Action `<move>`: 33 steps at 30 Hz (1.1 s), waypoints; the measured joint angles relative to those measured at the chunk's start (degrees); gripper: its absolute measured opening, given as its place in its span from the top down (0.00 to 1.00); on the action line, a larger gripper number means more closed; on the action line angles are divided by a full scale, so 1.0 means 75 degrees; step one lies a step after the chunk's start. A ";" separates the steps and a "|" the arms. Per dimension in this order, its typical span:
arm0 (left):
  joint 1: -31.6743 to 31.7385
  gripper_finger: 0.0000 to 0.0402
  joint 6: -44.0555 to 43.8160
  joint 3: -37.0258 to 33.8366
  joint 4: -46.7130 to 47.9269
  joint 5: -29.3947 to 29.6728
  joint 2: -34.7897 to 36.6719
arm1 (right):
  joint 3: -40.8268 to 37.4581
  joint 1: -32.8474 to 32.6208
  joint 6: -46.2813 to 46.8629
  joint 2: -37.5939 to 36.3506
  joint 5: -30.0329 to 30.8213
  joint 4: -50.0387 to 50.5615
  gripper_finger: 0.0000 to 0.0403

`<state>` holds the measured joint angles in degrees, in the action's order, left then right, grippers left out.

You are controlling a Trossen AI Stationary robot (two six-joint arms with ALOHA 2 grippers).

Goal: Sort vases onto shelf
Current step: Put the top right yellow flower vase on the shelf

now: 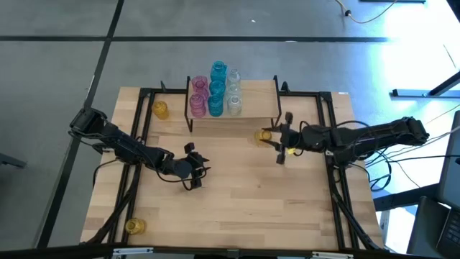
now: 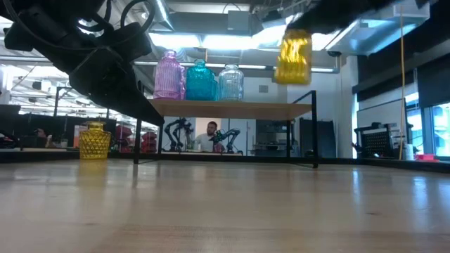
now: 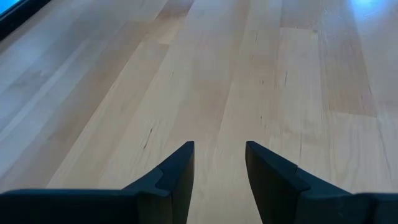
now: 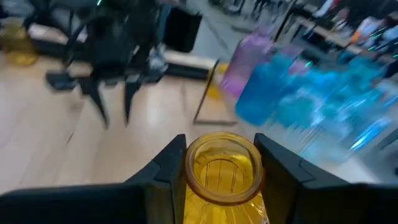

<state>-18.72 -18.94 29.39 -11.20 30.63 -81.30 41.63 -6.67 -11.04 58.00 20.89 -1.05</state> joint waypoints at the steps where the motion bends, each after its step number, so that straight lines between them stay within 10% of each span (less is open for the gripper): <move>1: 0.0000 0.66 0.0000 0.0000 0.0002 0.0000 0.0000 | 0.0152 0.0089 -0.0081 0.0000 0.0002 0.0015 0.66; 33: 0.0003 0.66 0.0003 0.0000 -0.0003 -0.0001 0.0000 | 0.3430 0.5068 0.0247 0.3122 -0.3281 0.0162 0.66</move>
<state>-18.70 -18.92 29.39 -11.22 30.63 -81.30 67.36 31.33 -9.19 81.41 -3.71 0.17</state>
